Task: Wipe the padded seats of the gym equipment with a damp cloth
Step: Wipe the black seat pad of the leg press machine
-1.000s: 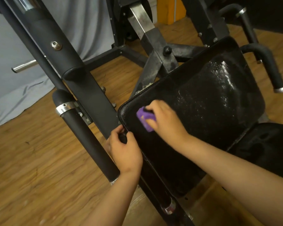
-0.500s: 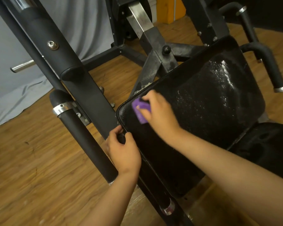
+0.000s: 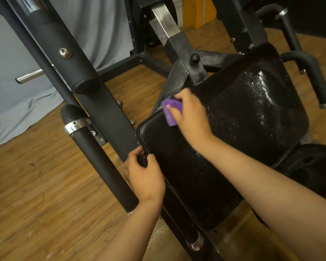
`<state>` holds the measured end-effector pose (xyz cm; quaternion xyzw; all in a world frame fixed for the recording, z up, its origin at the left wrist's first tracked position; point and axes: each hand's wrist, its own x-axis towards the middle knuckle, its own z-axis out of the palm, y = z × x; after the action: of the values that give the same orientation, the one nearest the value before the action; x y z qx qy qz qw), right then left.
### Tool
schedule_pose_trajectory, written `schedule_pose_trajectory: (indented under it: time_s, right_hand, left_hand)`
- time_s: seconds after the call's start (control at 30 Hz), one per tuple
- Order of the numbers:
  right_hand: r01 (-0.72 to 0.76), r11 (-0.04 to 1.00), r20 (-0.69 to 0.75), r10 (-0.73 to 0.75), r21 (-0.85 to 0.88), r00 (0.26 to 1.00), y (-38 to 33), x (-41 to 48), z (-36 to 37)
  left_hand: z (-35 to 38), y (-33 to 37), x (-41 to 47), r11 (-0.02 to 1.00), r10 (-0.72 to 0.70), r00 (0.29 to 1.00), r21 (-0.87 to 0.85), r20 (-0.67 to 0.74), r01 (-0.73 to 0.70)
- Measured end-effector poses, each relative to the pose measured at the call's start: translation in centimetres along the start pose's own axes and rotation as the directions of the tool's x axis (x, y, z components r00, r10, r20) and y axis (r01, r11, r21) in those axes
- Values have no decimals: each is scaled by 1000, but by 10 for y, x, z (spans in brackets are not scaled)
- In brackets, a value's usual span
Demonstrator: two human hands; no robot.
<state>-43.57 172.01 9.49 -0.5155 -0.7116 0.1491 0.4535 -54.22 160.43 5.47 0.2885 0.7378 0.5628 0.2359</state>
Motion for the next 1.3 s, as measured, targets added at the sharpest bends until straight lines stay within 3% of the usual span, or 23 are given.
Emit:
schedule_pose_trajectory:
  time_s: [0.07, 0.13, 0.2, 0.27, 0.4, 0.5, 0.67, 0.83, 1.0, 1.07, 1.13, 1.2, 1.23, 1.3]
  right_hand:
    - [188, 980, 135, -195, 61, 971, -20, -21, 12]
    - [345, 933, 266, -359, 99, 894, -27, -38, 11]
    - [392, 917, 334, -393, 73, 857, -14, -43, 1]
    - [290, 957, 329, -279, 16, 902, 9, -40, -15]
    - [-14, 999, 154, 22, -50, 988, 51, -16, -49]
    - [-179, 983, 151, 172, 30, 973, 63, 1, -69]
    - [-263, 963, 315, 233, 57, 920, 61, 9, -72]
    - [-361, 931, 299, 329, 57, 896, 63, 11, -70]
    - [-272, 955, 195, 247, 114, 949, 45, -38, -44]
    - [-102, 987, 236, 70, 125, 969, 34, -76, -25]
    - [133, 987, 408, -159, 90, 899, 30, -103, -17]
    - [288, 957, 491, -272, 43, 828, 38, -107, -19]
    - [276, 961, 452, -260, 32, 853, 43, -100, -23]
    - [96, 995, 293, -97, 18, 951, 52, -78, -33]
  left_hand:
    - [0, 3, -1, 1000, -3, 1000, 13, -9, 3]
    - [0, 7, -3, 1000, 4, 1000, 23, -10, -4]
    - [-1, 11, -6, 998, 24, 1000, 66, -11, -23]
    - [-3, 15, -8, 976, 121, 993, 184, -4, -119]
    - [-4, 20, -14, 841, 359, 929, 402, 87, -363]
    - [-4, 20, -14, 837, 355, 930, 410, 98, -363]
    - [-3, 18, -12, 864, 332, 940, 375, 78, -336]
    - [-4, 18, -11, 879, 319, 945, 349, 78, -326]
    - [-4, 16, -10, 885, 318, 945, 333, 81, -326]
    - [-3, 16, -10, 889, 316, 945, 323, 78, -324]
    - [-3, 16, -10, 892, 316, 946, 317, 71, -322]
    - [-3, 16, -11, 894, 315, 947, 314, 68, -320]
    - [-3, 16, -11, 895, 314, 947, 312, 69, -319]
    - [-2, 16, -10, 896, 312, 948, 311, 70, -318]
